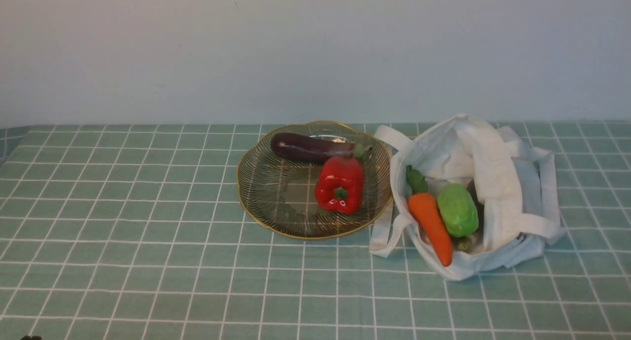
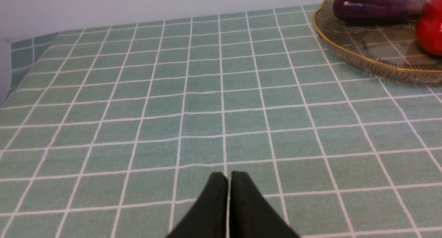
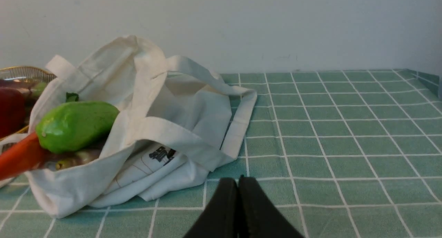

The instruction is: Take vegetables from cloth bag on blue coffee tablecloth place on plate.

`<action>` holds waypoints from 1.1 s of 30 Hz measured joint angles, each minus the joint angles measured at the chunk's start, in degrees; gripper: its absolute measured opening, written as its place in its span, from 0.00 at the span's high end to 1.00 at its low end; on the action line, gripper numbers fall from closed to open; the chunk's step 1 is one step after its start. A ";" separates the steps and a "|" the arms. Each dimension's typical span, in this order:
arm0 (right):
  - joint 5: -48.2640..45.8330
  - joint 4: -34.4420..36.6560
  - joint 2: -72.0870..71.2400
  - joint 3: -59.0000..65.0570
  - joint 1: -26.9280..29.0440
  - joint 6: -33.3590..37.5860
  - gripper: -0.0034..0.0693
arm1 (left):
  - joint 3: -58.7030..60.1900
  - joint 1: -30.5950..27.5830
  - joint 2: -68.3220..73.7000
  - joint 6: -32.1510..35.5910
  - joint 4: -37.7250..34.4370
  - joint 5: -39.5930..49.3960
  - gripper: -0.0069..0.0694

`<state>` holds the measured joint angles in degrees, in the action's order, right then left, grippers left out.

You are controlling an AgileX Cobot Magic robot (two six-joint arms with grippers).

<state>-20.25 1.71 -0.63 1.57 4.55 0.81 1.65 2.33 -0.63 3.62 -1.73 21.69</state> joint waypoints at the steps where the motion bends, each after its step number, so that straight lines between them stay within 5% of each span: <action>1: -0.12 0.00 0.00 0.00 0.00 0.00 0.97 | 0.00 0.00 0.00 0.00 0.00 0.00 0.92; 10: -0.24 0.00 0.00 -0.05 -5.51 -0.18 0.97 | 0.00 0.00 0.00 0.00 0.00 0.00 0.92; 33: -0.37 0.00 0.00 -0.10 -5.58 -0.18 0.97 | 0.00 0.00 0.00 0.00 0.00 0.00 0.92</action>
<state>-20.62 1.71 -0.63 1.47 -1.03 0.63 1.65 2.33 -0.63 3.62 -1.73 21.69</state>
